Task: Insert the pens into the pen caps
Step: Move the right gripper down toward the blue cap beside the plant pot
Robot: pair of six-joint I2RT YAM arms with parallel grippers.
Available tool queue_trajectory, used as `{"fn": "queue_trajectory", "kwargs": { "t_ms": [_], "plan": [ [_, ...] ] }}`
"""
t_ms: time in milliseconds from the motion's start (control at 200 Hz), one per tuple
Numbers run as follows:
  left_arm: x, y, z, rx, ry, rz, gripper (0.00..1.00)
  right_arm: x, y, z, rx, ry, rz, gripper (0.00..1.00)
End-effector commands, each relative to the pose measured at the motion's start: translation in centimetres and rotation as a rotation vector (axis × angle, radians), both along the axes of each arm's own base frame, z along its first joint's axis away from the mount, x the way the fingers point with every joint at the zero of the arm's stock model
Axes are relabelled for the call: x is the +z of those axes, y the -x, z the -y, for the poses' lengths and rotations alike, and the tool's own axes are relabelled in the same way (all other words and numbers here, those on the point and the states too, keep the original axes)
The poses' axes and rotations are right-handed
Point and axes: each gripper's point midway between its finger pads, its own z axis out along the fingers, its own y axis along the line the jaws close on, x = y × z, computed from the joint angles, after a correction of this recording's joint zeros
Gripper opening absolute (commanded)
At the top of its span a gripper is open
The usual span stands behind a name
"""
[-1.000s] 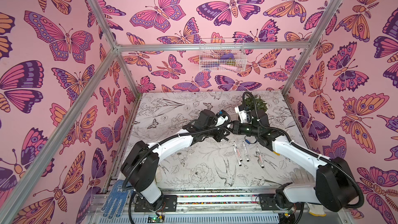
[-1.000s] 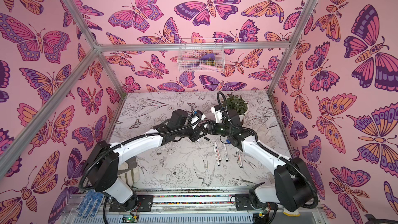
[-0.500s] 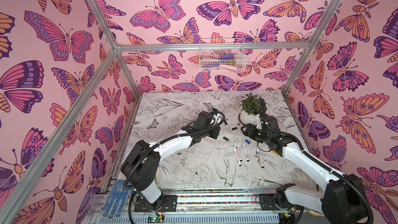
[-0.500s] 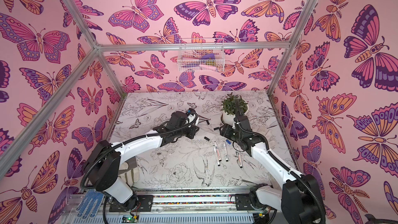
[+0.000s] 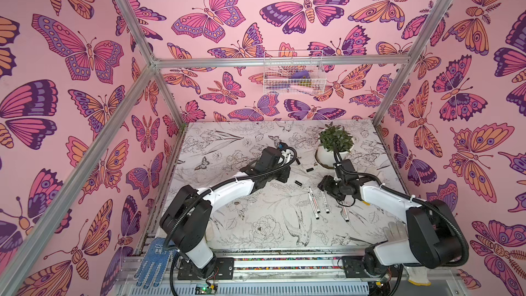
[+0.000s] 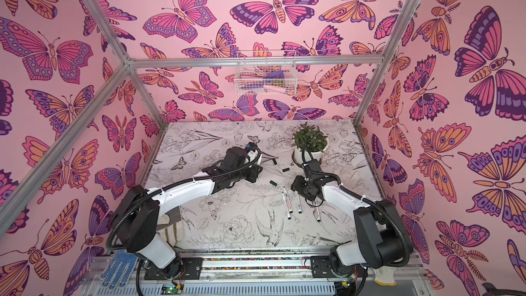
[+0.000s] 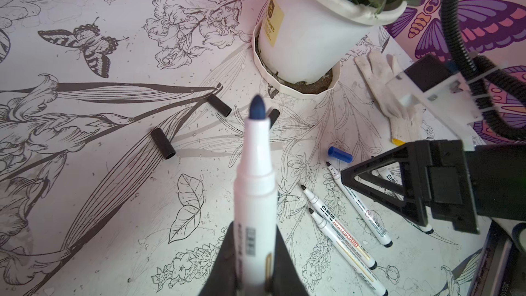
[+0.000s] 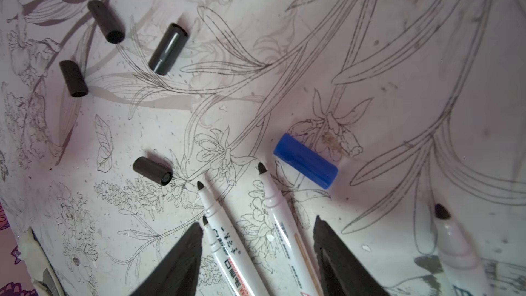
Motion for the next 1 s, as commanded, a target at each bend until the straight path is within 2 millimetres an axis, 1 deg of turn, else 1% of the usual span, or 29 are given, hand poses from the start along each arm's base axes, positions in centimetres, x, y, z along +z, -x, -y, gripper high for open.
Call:
{"fn": "queue_trajectory", "kwargs": {
  "t_ms": [0,265,426,466,481,496,811,906,996],
  "plan": [
    [-0.8,-0.1,-0.4,0.019,-0.018,-0.012,0.0,0.2,-0.6,0.1,-0.036,-0.015,-0.019,0.64],
    [-1.1,-0.1,-0.2,0.014,-0.023,-0.022,0.0,-1.0,-2.0,0.8,-0.074,-0.021,-0.024,0.63],
    [-1.1,0.0,-0.2,0.011,-0.028,-0.023,0.0,-1.1,-3.0,1.2,-0.076,0.006,-0.019,0.63],
    [-1.1,0.0,-0.3,0.011,-0.031,-0.025,0.0,-0.7,-3.5,1.4,-0.073,0.009,-0.008,0.63],
    [-1.1,0.0,-0.3,0.011,-0.032,-0.024,0.0,-1.4,-3.4,1.4,-0.071,0.019,-0.031,0.63],
    [-1.1,0.0,-0.3,0.011,-0.034,-0.025,0.0,-1.6,-3.4,1.5,-0.071,0.025,-0.036,0.63],
    [-1.3,0.4,-0.4,0.003,-0.043,-0.029,0.0,-1.1,-5.3,2.7,-0.055,0.142,-0.034,0.64],
    [-1.2,0.3,-0.3,0.002,-0.041,-0.029,0.0,-1.1,-5.4,2.7,-0.058,0.152,-0.047,0.63],
    [-1.2,0.3,-0.3,0.0,-0.042,-0.027,0.0,-0.8,-5.3,2.9,-0.083,0.143,-0.04,0.63]
  ]
}}
